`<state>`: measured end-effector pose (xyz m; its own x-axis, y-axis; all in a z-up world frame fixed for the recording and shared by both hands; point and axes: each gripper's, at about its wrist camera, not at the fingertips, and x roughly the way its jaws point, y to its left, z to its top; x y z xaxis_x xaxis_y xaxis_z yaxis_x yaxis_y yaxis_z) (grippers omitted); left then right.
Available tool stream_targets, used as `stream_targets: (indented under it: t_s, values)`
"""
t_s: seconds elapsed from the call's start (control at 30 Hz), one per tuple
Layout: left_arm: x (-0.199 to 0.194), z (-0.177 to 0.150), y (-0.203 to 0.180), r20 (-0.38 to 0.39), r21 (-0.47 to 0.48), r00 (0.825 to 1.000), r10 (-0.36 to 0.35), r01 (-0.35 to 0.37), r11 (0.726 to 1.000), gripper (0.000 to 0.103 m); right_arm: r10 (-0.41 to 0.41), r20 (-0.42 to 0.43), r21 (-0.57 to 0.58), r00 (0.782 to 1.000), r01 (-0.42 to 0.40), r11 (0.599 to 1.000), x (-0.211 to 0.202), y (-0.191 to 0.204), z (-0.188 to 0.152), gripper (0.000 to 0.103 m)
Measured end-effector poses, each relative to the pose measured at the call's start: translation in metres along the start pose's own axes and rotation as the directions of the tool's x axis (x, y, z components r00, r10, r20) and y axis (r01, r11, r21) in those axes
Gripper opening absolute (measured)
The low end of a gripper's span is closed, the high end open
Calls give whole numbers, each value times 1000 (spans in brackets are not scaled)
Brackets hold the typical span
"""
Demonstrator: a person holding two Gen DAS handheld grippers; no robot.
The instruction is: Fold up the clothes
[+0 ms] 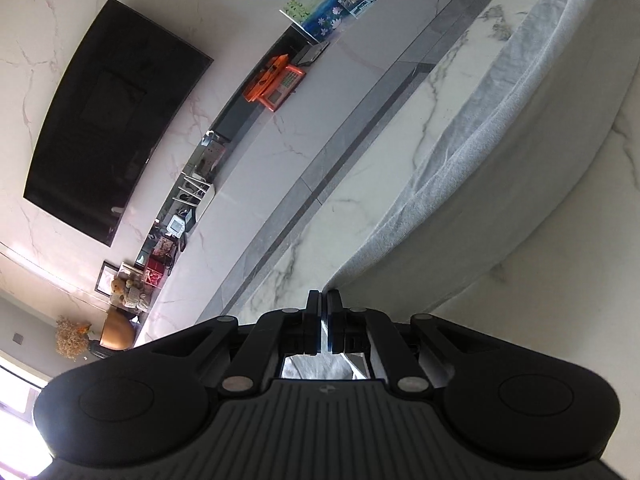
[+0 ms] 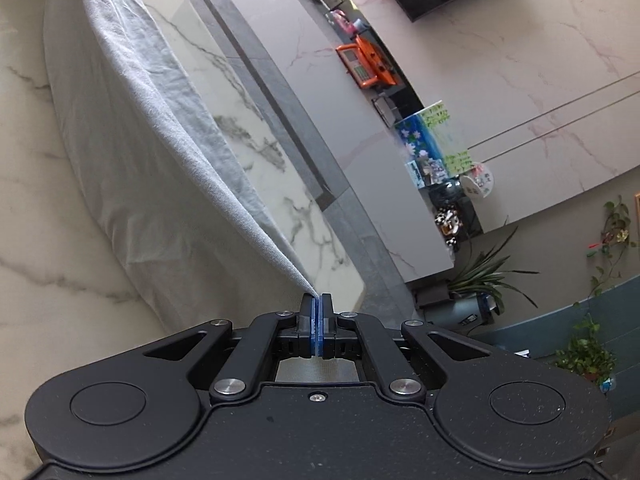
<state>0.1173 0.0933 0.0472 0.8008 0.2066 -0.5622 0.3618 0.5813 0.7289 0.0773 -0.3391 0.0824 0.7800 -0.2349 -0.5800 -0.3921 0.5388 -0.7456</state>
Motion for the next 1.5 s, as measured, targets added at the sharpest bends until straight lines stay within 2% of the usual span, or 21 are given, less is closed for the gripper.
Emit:
stream_targets:
  t_s: [0.17,0.4,0.6,0.73,0.8,1.0,1.03,1.1,1.17,1.33,1.5]
  values:
    - [32,20,3,-44,49,999,-1,3,999,2,20,-34,-13,999,-21,1000,41,-10,15,0]
    - [97,38,-4,-133,89,991,-33,45,995,2,82,-91,13,992,-81,997,117,-13,32,0]
    - [140,39,-20,-196,109,978,-66,89,990,2,136,-119,29,983,-134,991,169,-1,38,0]
    - [157,36,-28,-217,126,972,-93,122,985,2,182,-145,34,973,-179,983,192,7,36,0]
    - [162,34,-31,-234,112,966,-114,143,983,5,197,-154,41,968,-193,980,199,9,34,0]
    - [158,27,-33,-224,109,968,-109,137,985,8,218,-144,124,965,-201,972,204,2,26,4]
    - [157,26,-31,-218,102,970,-107,131,986,11,215,-144,158,966,-192,969,204,-3,24,5]
    - [153,24,-25,-207,75,975,-86,104,992,33,208,-143,227,968,-173,958,202,-14,19,18]
    - [150,24,-15,-194,24,978,-72,78,997,40,201,-143,295,969,-152,943,200,-25,14,28]
    - [120,22,-4,-129,-38,990,-57,52,998,40,213,-132,458,968,-131,879,183,-52,-5,29]
    - [78,26,-19,-31,-37,991,-131,130,991,40,227,-142,543,963,-115,832,158,-68,-37,29]
